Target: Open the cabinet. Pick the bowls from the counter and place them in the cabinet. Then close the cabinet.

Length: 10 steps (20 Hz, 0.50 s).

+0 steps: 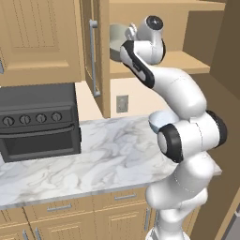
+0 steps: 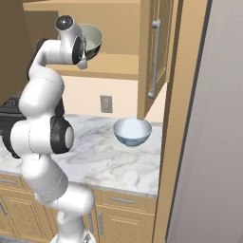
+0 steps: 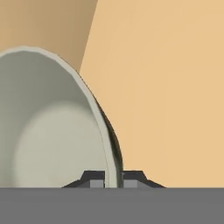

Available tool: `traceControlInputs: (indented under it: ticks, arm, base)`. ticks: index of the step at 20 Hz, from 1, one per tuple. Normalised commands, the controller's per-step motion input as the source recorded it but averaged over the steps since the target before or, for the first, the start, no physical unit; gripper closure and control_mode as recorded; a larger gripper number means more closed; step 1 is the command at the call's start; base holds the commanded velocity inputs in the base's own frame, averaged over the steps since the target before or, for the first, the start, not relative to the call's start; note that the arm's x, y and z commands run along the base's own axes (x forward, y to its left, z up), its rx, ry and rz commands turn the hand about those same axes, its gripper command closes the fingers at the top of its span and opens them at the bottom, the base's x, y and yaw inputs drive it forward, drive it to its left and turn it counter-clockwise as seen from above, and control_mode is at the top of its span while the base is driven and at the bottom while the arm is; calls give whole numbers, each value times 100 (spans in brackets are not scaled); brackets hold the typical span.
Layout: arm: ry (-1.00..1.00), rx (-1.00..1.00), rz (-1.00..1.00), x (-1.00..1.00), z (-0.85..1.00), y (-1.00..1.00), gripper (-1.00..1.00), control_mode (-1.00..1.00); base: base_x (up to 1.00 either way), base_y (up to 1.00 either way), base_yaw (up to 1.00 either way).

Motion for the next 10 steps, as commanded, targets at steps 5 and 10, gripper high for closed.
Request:
traceControlInputs:
  ticks: [5, 10]
  arm:
    - [0, 0, 0, 15, -1, 0, -100, -100]
    - [0, 0, 0, -10, 0, 0, -100, -100]
  base:
    - [0, 0, 0]
    - [0, 0, 0]
